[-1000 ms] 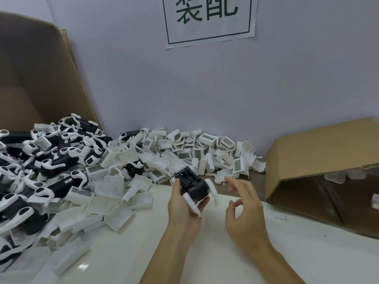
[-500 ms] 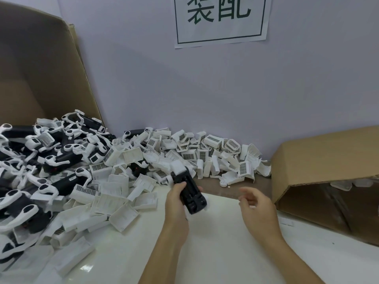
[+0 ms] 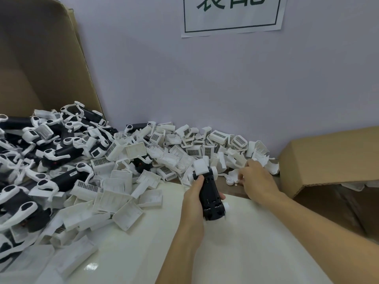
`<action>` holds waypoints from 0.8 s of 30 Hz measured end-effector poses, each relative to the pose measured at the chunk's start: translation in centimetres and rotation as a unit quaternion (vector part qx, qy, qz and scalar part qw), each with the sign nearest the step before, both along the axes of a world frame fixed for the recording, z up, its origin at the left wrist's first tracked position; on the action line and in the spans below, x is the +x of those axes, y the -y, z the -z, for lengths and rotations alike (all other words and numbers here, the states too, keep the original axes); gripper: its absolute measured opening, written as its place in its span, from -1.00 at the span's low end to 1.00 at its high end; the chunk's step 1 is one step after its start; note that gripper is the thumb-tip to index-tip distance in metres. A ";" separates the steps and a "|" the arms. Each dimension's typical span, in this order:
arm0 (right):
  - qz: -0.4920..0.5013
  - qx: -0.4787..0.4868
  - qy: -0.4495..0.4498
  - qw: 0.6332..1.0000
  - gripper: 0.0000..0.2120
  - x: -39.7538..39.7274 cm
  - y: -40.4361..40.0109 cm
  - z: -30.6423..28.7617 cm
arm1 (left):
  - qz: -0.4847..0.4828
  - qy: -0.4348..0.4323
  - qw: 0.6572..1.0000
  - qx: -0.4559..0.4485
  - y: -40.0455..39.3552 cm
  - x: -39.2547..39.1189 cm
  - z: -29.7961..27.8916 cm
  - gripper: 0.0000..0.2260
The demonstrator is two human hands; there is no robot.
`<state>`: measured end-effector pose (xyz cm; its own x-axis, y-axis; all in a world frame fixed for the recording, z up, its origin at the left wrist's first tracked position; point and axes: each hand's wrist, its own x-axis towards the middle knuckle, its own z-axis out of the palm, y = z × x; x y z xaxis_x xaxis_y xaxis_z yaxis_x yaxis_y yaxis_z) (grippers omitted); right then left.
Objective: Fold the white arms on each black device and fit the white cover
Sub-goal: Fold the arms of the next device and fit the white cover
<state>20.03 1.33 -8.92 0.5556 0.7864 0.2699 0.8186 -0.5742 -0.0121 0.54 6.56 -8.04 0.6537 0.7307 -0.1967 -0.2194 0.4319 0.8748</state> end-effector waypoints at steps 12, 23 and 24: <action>0.002 0.528 -0.632 0.568 -0.82 -4.9 5.1 -1.0 | -0.005 -0.002 1.000 0.014 0.5 0.4 0.0 -0.69; -0.036 0.525 -0.690 0.498 -0.78 -6.3 8.9 1.1 | 0.053 -0.005 0.998 0.022 2.6 1.7 0.2 -0.69; -0.045 0.520 -0.680 0.515 -0.78 -6.3 8.9 1.3 | 0.055 -0.007 0.998 0.025 2.7 1.7 0.2 -0.69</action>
